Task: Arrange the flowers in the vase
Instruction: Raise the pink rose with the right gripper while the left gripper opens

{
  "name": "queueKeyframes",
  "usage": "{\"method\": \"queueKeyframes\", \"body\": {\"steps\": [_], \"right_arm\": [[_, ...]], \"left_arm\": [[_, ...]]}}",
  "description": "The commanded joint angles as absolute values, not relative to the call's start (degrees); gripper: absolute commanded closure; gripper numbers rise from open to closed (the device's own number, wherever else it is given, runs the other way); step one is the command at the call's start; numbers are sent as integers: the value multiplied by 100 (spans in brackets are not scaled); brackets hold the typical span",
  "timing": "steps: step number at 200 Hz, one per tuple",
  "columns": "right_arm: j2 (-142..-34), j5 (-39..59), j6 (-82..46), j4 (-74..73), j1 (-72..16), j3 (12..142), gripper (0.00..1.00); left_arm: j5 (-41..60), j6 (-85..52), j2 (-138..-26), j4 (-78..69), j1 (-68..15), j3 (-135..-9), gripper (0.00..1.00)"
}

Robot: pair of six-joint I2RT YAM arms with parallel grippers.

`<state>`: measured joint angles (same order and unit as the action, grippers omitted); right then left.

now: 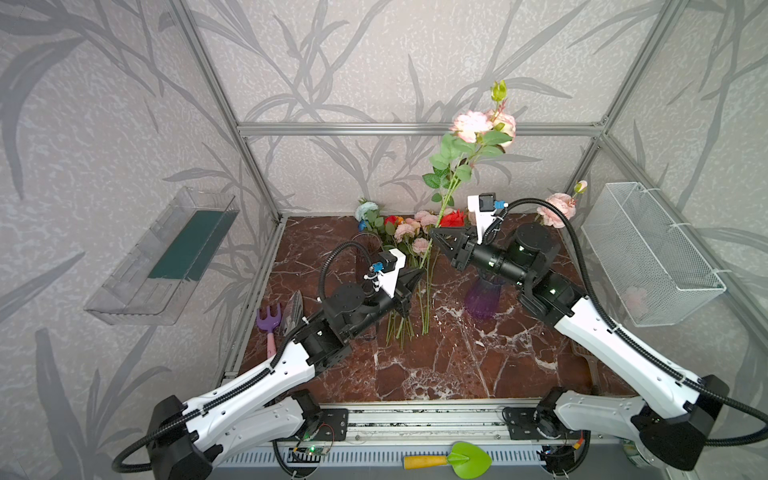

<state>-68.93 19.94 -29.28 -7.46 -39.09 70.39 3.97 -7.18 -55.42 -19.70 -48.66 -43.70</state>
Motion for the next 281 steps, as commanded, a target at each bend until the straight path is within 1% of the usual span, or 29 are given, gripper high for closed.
{"method": "queueKeyframes", "body": {"steps": [1, 6, 16, 25, 35, 47, 60, 68, 86, 116, 138, 188, 209, 231, 281], "right_arm": [[-6826, 2145, -2931, -976, -3908, 7214, 95], [-6820, 2117, -2919, -974, -3912, 7197, 95], [-6795, 2070, -2896, -993, -3905, 7165, 96], [-6794, 2019, -2862, -969, -3913, 7168, 96], [-6802, 1950, -2816, -907, -3909, 7196, 96], [-6795, 1891, -2716, -835, -3908, 7241, 96], [-6764, 1769, -2535, -663, -3905, 7333, 96], [-6738, 1676, -2382, -547, -3911, 7401, 96], [-6637, 1346, -1987, -198, -3910, 7584, 96], [-6437, 704, -1246, 257, -3904, 7910, 96], [-6275, 154, -761, 430, -3906, 8156, 96], [-6185, -902, 212, 751, -3905, 8890, 97], [-6257, -1543, 754, 868, -3903, 9147, 97], [-6232, -2086, 995, 693, -3901, 9013, 97], [-6178, -2499, 1025, 626, -3775, 8372, 97]], "left_arm": [[288, -576, -5458, -2048, -4887, -4384, 100], [259, -583, -5458, -2044, -4887, -4387, 100], [195, -605, -5450, -2039, -4887, -4377, 93], [147, -607, -5434, -2039, -4887, -4378, 79], [39, -614, -5416, -2019, -4887, -4382, 57], [-167, -672, -5369, -2034, -4887, -4356, 40], [-450, -689, -5297, -2062, -4887, -4317, 30], [-655, -703, -5253, -2099, -4887, -4281, 26], [-1126, -694, -5169, -2174, -4887, -4225, 24], [-2028, -770, -5056, -2252, -4887, -4153, 24], [-2433, -765, -4921, -2500, -4887, -3994, 24], [-2565, -777, -4834, -2610, -4887, -3920, 24], [-2582, -797, -4845, -2609, -4887, -3920, 24], [-2584, -811, -4843, -2610, -4887, -3911, 24], [-2602, -826, -4869, -2610, -4887, -3902, 25]]}}
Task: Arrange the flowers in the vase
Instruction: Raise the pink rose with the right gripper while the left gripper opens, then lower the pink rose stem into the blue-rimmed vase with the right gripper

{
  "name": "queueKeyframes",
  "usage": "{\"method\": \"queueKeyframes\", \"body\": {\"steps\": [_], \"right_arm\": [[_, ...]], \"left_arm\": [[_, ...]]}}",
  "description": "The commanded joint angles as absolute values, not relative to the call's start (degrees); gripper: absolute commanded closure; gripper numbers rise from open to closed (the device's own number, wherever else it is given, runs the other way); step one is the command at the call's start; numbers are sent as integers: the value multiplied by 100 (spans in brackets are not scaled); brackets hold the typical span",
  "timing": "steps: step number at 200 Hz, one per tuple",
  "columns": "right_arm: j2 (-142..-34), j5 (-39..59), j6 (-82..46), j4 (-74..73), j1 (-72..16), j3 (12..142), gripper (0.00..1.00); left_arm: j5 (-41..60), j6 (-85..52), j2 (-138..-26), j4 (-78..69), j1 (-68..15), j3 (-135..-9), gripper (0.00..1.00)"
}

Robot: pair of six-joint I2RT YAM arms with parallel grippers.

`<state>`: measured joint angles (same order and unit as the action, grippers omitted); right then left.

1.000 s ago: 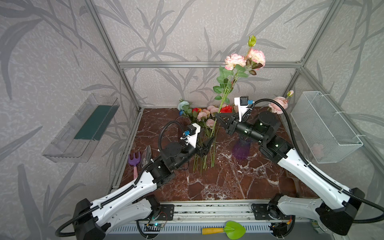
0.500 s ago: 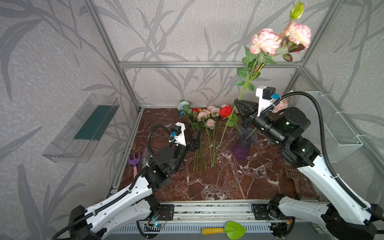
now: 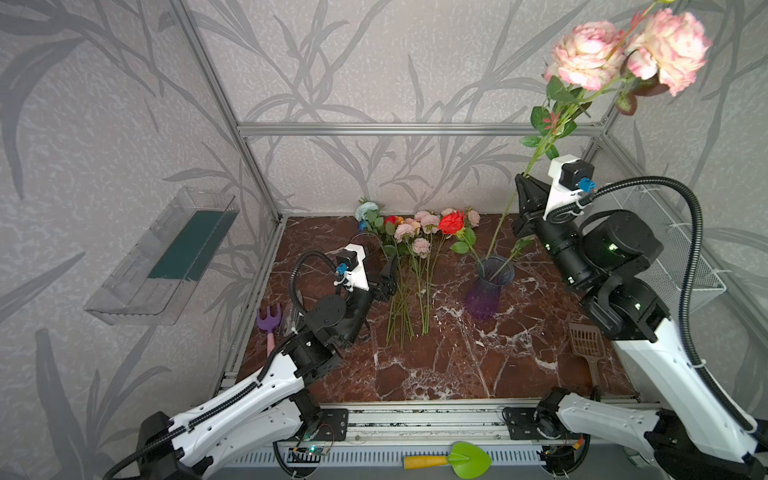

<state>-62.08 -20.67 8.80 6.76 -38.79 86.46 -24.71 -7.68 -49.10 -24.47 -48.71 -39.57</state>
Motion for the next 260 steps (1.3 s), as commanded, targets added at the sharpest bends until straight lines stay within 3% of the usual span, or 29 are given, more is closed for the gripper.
{"method": "queueKeyframes", "body": {"steps": [1, 87, 151, 260], "right_arm": [[-6178, -2506, 1006, 634, -3775, 8361, 97], [-5757, -1911, -506, 720, -2650, 6552, 97], [-5676, -1608, -715, 562, -2540, 5531, 95], [-5950, -1683, -831, 499, -2540, 5176, 90]], "left_arm": [[-2606, -826, -4869, -2610, -4887, -3902, 25], [-2627, -870, -4948, -2563, -4887, -3920, 25], [-2667, -883, -5007, -2638, -4889, -3852, 25], [-2702, -961, -5151, -2554, -4889, -3885, 25]]}}
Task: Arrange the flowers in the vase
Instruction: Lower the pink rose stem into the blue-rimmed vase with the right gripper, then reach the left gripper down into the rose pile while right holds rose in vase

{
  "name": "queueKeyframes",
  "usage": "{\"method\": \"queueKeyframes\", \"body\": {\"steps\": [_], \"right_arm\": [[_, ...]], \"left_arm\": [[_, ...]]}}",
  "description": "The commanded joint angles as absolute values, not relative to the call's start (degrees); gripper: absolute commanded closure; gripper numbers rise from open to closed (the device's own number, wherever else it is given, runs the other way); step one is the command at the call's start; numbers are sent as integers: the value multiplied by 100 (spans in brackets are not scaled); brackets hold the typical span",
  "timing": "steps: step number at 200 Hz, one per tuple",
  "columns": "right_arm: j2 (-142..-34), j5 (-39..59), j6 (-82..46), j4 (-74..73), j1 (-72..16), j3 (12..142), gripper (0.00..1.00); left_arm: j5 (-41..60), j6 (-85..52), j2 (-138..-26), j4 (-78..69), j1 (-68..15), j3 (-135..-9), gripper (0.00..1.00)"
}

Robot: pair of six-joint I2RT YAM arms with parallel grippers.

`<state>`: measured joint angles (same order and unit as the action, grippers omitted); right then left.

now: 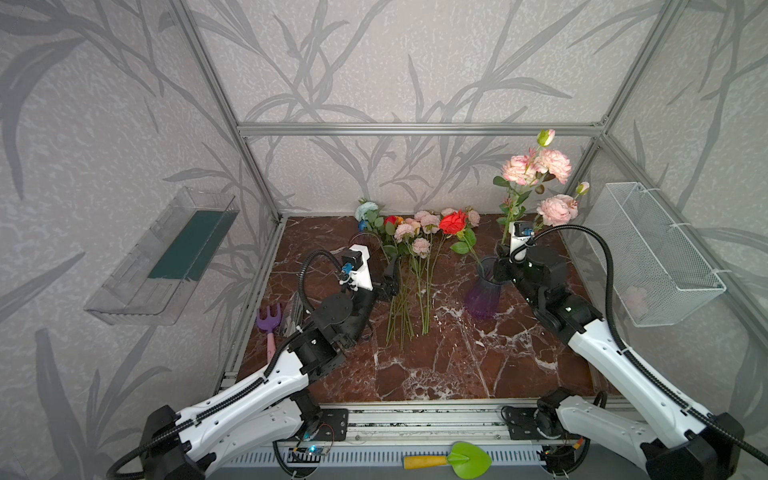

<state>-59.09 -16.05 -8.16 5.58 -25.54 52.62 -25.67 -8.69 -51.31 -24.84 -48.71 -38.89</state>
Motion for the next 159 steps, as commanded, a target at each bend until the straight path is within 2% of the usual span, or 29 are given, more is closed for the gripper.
{"method": "queueKeyframes", "body": {"steps": [1, 96, 120, 159], "right_arm": [[-5950, -1681, -833, 496, -2540, 5176, 90], [-5849, -1672, -843, 547, -2540, 5125, 85], [-5743, -1724, -943, 513, -2540, 5017, 77], [-5406, -1814, -1125, 61, -2540, 4615, 77]], "left_arm": [[-2705, -959, -5151, -2551, -4892, -3885, 25], [-2795, -979, -5151, -2578, -4887, -3847, 25], [-2778, -1008, -5158, -2601, -4891, -3836, 25], [-2775, -1018, -5177, -2610, -4892, -3829, 25]]}}
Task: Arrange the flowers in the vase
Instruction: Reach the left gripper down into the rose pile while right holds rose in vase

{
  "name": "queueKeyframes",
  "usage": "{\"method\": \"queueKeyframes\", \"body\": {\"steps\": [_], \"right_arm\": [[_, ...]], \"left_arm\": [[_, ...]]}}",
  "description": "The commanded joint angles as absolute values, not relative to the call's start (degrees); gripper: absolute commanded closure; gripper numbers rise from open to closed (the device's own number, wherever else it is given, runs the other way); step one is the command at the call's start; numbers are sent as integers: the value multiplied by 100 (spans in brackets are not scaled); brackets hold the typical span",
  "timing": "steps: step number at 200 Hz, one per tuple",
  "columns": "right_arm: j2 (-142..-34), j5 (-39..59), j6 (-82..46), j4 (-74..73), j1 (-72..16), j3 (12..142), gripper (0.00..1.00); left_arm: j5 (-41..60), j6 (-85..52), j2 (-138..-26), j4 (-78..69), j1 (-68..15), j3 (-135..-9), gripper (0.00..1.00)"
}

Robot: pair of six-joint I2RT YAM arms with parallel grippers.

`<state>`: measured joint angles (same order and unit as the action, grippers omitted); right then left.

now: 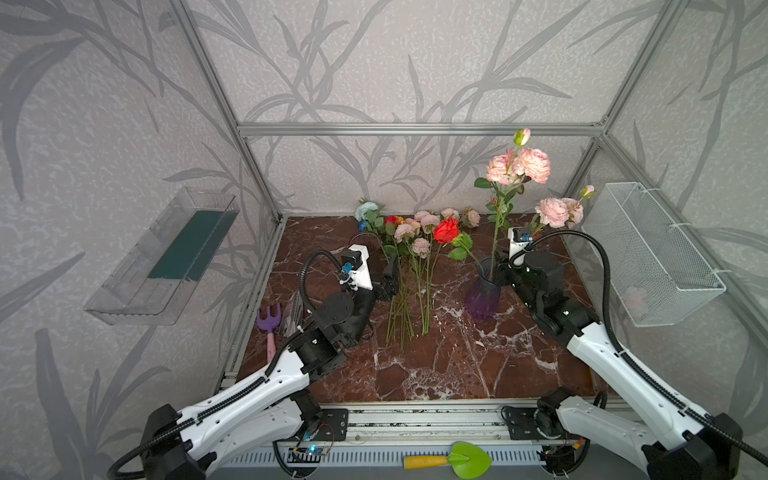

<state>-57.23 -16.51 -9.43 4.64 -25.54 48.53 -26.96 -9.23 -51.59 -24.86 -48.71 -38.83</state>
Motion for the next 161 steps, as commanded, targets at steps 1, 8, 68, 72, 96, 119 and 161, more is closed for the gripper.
{"method": "queueKeyframes", "body": {"steps": [1, 8, 68, 72, 96, 119, 161], "right_arm": [[-5397, -1821, -1125, 53, -2536, 4601, 77], [-5312, -1865, -1193, -24, -2540, 4475, 77], [-4756, -1965, -1470, -484, -2540, 3755, 78], [-4746, -1952, -1468, -468, -2540, 3747, 78], [-4729, -1937, -1482, -466, -2540, 3752, 78], [-4736, -1952, -1472, -495, -2544, 3730, 78], [-4821, -2022, -1415, -473, -2538, 3733, 78]], "left_arm": [[-2776, -1014, -5177, -2610, -4889, -3830, 25], [-2771, -1007, -5172, -2610, -4891, -3822, 25], [-2729, -996, -5216, -2646, -4897, -3806, 25], [-2723, -999, -5218, -2646, -4895, -3806, 25], [-2724, -1002, -5278, -2637, -4896, -3801, 25], [-2725, -1002, -5332, -2637, -4896, -3814, 25], [-2644, -991, -5366, -2618, -4896, -3823, 25]]}}
